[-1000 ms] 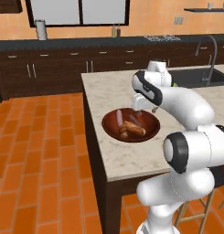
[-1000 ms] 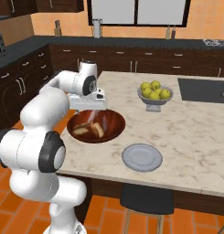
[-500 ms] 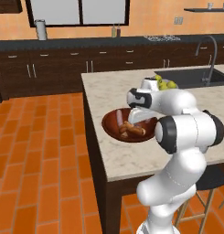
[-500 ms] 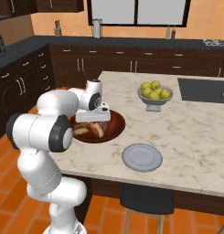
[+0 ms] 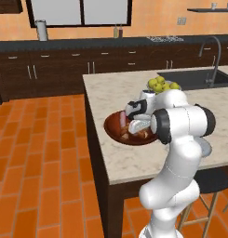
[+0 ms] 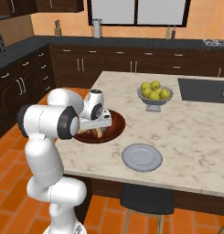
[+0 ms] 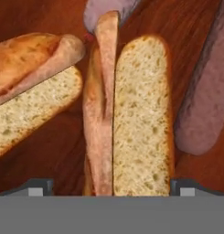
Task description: Place one bun and one sausage from the bowl on each plate.
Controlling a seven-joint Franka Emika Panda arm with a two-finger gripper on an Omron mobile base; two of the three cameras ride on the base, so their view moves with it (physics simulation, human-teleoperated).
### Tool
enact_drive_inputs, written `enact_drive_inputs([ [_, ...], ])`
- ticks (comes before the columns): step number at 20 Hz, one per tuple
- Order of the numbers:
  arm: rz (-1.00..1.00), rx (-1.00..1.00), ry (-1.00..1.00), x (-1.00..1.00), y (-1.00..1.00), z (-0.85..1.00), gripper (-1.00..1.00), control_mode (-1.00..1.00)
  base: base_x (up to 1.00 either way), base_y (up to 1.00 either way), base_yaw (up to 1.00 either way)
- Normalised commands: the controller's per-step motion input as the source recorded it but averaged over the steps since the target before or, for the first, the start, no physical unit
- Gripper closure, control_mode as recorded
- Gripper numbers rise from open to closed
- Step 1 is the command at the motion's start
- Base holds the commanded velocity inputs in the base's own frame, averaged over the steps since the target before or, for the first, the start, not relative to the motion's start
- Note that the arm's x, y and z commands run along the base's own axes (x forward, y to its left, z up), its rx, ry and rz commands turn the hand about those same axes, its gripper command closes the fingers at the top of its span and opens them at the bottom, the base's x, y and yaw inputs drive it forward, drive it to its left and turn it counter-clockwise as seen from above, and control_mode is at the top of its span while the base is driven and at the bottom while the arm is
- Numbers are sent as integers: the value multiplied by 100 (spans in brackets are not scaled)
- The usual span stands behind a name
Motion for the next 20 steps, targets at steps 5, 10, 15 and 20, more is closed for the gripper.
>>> enact_drive_inputs([
  [5,8,-9,-5,27,1,-55,-100,-100,0,0,0],
  [10,0,-15,0,-2,4,-77,100,-100,0,0,0],
  [15,3,0,-28,-32,-22,45,100,-100,0,0,0],
  [20,4,0,-22,-56,-12,100,100,-100,0,0,0],
])
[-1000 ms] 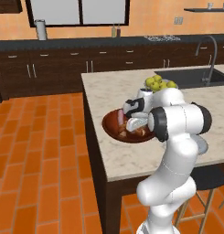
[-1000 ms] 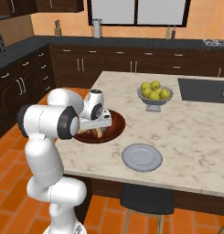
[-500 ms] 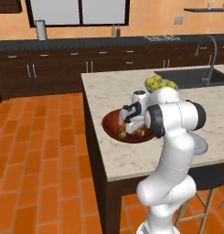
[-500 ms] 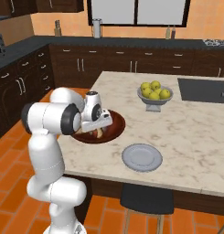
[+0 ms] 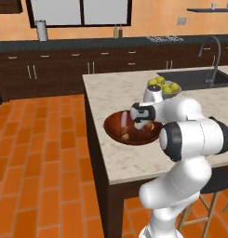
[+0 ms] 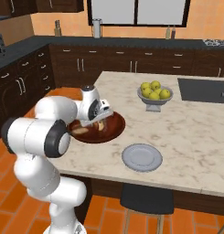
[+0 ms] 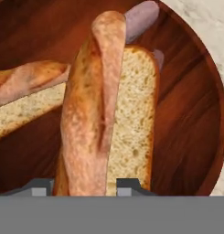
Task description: Place one bun and one sausage from the bowl on each plate.
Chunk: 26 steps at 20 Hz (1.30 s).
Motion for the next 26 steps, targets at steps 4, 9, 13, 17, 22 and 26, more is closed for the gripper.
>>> enact_drive_inputs([
  [4,-2,0,-12,-71,-36,100,100,-100,0,0,0],
  [9,-9,2,7,-76,-57,100,100,-100,0,0,0],
  [13,-24,3,29,-84,-93,96,100,-100,0,0,0],
  [17,-27,17,21,-71,-100,5,100,-100,0,0,0],
  [22,-6,23,1,-19,-100,-73,100,-100,0,0,0],
  [26,1,29,5,10,-100,-57,100,-100,0,0,0],
])
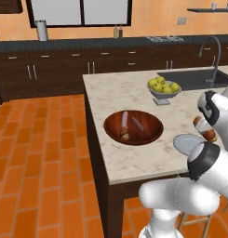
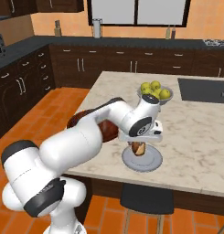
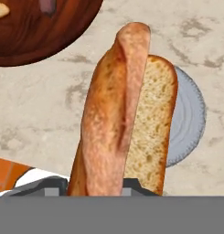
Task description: Place one bun and one sausage from the bowl on each plate.
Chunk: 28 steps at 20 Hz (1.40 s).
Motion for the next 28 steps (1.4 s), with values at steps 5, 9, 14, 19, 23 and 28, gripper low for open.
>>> enact_drive_inputs([
  [5,6,20,14,55,-98,-35,100,-100,0,0,0],
  [9,6,5,14,97,-24,-53,100,-100,0,0,0],
  [14,2,0,17,37,-16,-92,100,-100,0,0,0],
  [19,1,0,4,0,-17,-77,100,-100,0,0,0],
  [23,0,-5,0,-15,51,-18,-100,-100,0,0,0],
  [28,0,-26,-8,-14,100,-13,-100,-100,0,0,0],
])
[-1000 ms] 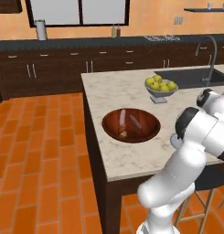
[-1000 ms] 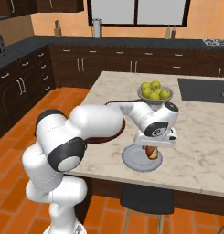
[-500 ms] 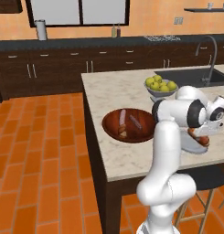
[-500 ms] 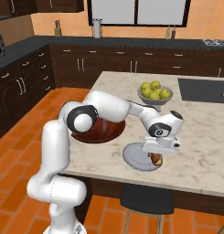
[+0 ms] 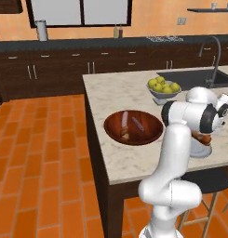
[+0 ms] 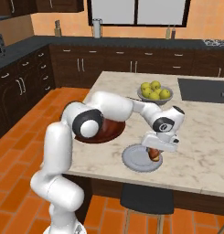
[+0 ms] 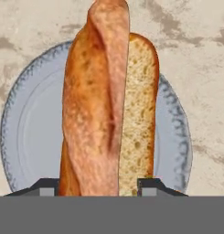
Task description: Place one bun and one sausage from the bowl on each plate.
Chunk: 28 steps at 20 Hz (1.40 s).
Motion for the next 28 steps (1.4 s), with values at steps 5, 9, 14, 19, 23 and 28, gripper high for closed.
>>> enact_drive_inputs([
  [5,1,-17,0,-2,56,-15,-100,-100,0,0,0],
  [9,7,-10,-2,-39,-6,11,-100,-100,0,0,0],
  [14,29,-9,-52,-63,38,100,-100,-100,0,0,0],
  [19,21,-19,-18,-20,100,100,-100,-100,0,0,0],
  [23,20,-10,17,16,100,98,-100,-100,0,0,0],
  [28,4,6,9,37,100,83,-100,-100,0,0,0],
])
